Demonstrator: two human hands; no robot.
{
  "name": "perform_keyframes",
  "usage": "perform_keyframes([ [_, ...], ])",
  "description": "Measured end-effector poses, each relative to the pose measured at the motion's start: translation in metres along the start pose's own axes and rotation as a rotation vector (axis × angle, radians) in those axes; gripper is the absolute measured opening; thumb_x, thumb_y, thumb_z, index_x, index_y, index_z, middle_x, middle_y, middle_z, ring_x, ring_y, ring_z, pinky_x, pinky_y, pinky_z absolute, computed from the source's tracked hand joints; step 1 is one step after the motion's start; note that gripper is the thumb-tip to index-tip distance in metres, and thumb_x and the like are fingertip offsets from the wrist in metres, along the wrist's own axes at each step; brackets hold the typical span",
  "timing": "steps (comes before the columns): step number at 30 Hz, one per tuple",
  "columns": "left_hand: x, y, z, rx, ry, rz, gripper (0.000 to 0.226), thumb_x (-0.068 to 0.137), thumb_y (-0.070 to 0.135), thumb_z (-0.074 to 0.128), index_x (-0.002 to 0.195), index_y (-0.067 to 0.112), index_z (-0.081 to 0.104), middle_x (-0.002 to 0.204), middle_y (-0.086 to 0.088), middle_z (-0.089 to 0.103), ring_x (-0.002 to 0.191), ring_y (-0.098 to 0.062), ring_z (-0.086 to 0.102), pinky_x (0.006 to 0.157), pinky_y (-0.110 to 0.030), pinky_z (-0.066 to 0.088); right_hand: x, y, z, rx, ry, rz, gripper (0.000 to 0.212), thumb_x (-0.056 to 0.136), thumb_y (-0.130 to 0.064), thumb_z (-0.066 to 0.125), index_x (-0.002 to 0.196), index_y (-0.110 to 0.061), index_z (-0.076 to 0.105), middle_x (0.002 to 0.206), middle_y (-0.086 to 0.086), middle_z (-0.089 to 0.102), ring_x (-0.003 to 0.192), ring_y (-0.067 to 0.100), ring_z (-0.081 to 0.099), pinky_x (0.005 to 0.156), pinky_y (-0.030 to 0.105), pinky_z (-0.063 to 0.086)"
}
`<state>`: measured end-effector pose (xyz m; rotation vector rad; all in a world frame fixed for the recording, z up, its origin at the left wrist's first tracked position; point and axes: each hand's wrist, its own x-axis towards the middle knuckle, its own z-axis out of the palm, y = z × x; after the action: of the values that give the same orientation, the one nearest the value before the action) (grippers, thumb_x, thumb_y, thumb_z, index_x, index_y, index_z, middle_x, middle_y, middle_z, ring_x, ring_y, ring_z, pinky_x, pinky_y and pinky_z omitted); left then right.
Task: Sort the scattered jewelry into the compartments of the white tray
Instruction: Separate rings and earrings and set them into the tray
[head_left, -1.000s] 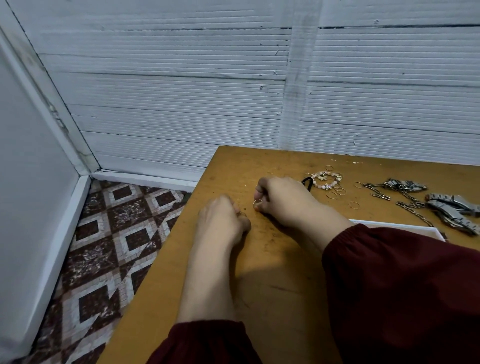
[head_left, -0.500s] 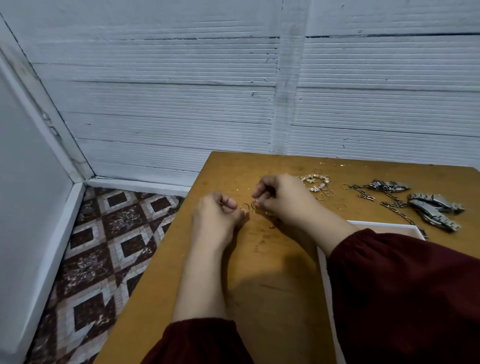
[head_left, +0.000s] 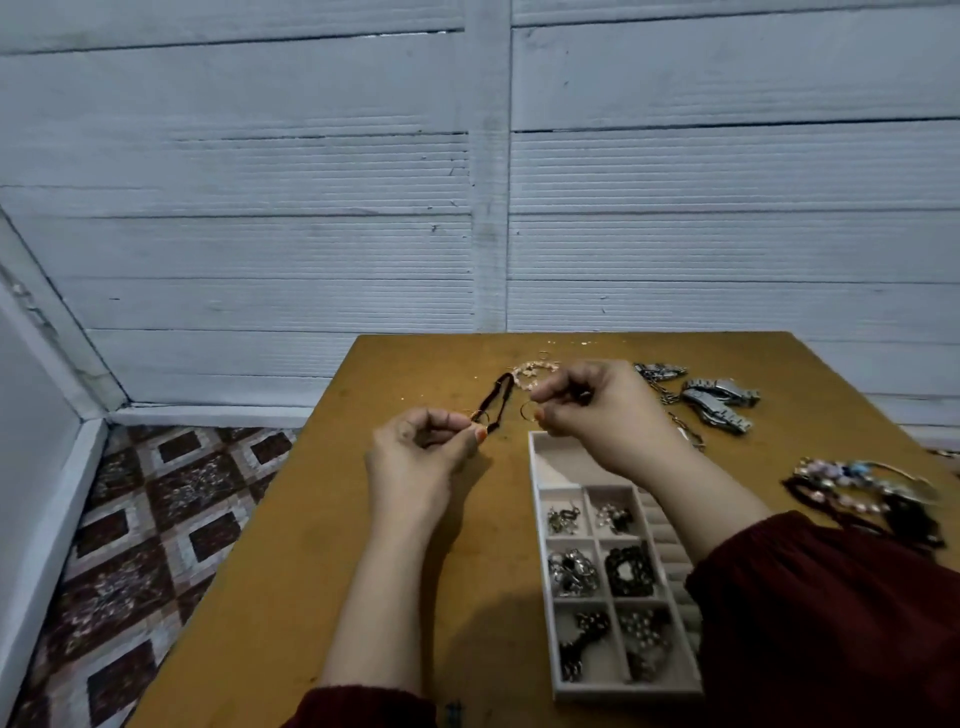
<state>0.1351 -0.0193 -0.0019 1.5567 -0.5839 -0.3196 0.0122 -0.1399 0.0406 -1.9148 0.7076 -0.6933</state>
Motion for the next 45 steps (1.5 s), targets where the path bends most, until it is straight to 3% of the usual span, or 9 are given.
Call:
perform_keyframes([
  [3, -0.020, 0.011, 0.011, -0.052, -0.047, 0.036, 0.015, 0.072, -0.005, 0.077, 0.074, 0.006, 0.068, 0.067, -0.003, 0.068, 0.057, -0.005, 0.060, 0.057, -0.016, 0.052, -0.022, 0.002, -0.018, 0.035, 0.041, 0.031, 0.026, 0.078, 0.004, 0.070, 0.071, -0.021, 0.066, 0.069, -0.004, 0.066, 0.059, 0.001, 0.061, 0.061, 0.016, 0.053],
  [9, -0.069, 0.023, 0.035, -0.074, -0.185, 0.078, 0.015, 0.074, -0.006, 0.073, 0.078, 0.007, 0.068, 0.070, 0.002, 0.070, 0.062, 0.000, 0.065, 0.058, -0.012, 0.051, -0.076, 0.017, -0.056, 0.126, 0.169, 0.079, 0.021, 0.078, 0.005, 0.068, 0.073, -0.015, 0.068, 0.069, 0.002, 0.067, 0.063, 0.013, 0.062, 0.064, 0.022, 0.053],
  [14, -0.094, 0.020, 0.054, -0.034, -0.237, 0.102, 0.019, 0.077, -0.004, 0.072, 0.079, 0.014, 0.070, 0.074, 0.001, 0.071, 0.069, -0.008, 0.065, 0.063, -0.017, 0.053, -0.115, 0.035, -0.076, 0.296, 0.316, 0.163, 0.017, 0.080, 0.007, 0.064, 0.080, -0.010, 0.069, 0.072, 0.015, 0.067, 0.060, 0.022, 0.061, 0.061, 0.034, 0.053],
  [17, -0.101, 0.022, 0.065, 0.009, -0.259, 0.162, 0.023, 0.078, -0.007, 0.070, 0.076, 0.015, 0.069, 0.073, 0.003, 0.069, 0.065, -0.001, 0.061, 0.060, -0.012, 0.049, -0.127, 0.049, -0.086, 0.314, 0.452, 0.142, 0.018, 0.078, 0.008, 0.066, 0.077, -0.010, 0.069, 0.064, 0.003, 0.067, 0.054, 0.007, 0.061, 0.053, 0.016, 0.050],
  [19, -0.104, 0.024, 0.072, 0.017, -0.270, 0.180, 0.025, 0.078, -0.009, 0.069, 0.076, 0.016, 0.067, 0.073, 0.002, 0.068, 0.064, -0.001, 0.061, 0.062, -0.013, 0.050, -0.132, 0.057, -0.088, 0.348, 0.495, 0.143, 0.017, 0.079, 0.008, 0.067, 0.079, -0.009, 0.070, 0.062, 0.002, 0.067, 0.053, 0.006, 0.061, 0.052, 0.015, 0.049],
  [27, -0.095, 0.016, 0.090, 0.192, -0.278, 0.202, 0.027, 0.080, -0.003, 0.070, 0.074, 0.022, 0.064, 0.072, 0.005, 0.067, 0.064, 0.001, 0.061, 0.060, -0.013, 0.048, -0.134, 0.074, -0.090, 0.401, 0.475, 0.143, 0.022, 0.082, 0.009, 0.064, 0.081, -0.012, 0.068, 0.076, 0.009, 0.067, 0.055, 0.002, 0.062, 0.055, 0.014, 0.052],
  [36, -0.077, 0.021, 0.100, 0.440, -0.340, 0.288, 0.016, 0.081, 0.005, 0.071, 0.078, 0.020, 0.067, 0.068, 0.012, 0.065, 0.060, 0.006, 0.057, 0.056, -0.010, 0.043, -0.113, 0.083, -0.085, 0.421, 0.500, 0.125, 0.023, 0.082, 0.008, 0.065, 0.081, -0.015, 0.069, 0.075, 0.002, 0.071, 0.062, 0.008, 0.066, 0.064, 0.022, 0.056],
  [41, -0.072, 0.019, 0.104, 0.530, -0.378, 0.310, 0.009, 0.081, 0.009, 0.072, 0.082, 0.017, 0.069, 0.072, 0.011, 0.065, 0.069, -0.004, 0.060, 0.060, -0.015, 0.045, -0.110, 0.087, -0.084, 0.409, 0.500, 0.119, 0.025, 0.081, 0.008, 0.065, 0.080, -0.017, 0.069, 0.074, -0.002, 0.070, 0.061, 0.003, 0.066, 0.060, 0.016, 0.053],
  [45, -0.070, 0.014, 0.105, 0.586, -0.397, 0.337, 0.008, 0.081, 0.012, 0.073, 0.081, 0.020, 0.069, 0.075, 0.006, 0.068, 0.069, -0.008, 0.063, 0.058, -0.021, 0.049, -0.112, 0.087, -0.085, 0.428, 0.496, 0.118, 0.023, 0.082, 0.008, 0.065, 0.082, -0.014, 0.070, 0.074, 0.001, 0.071, 0.065, 0.007, 0.067, 0.067, 0.024, 0.057],
])
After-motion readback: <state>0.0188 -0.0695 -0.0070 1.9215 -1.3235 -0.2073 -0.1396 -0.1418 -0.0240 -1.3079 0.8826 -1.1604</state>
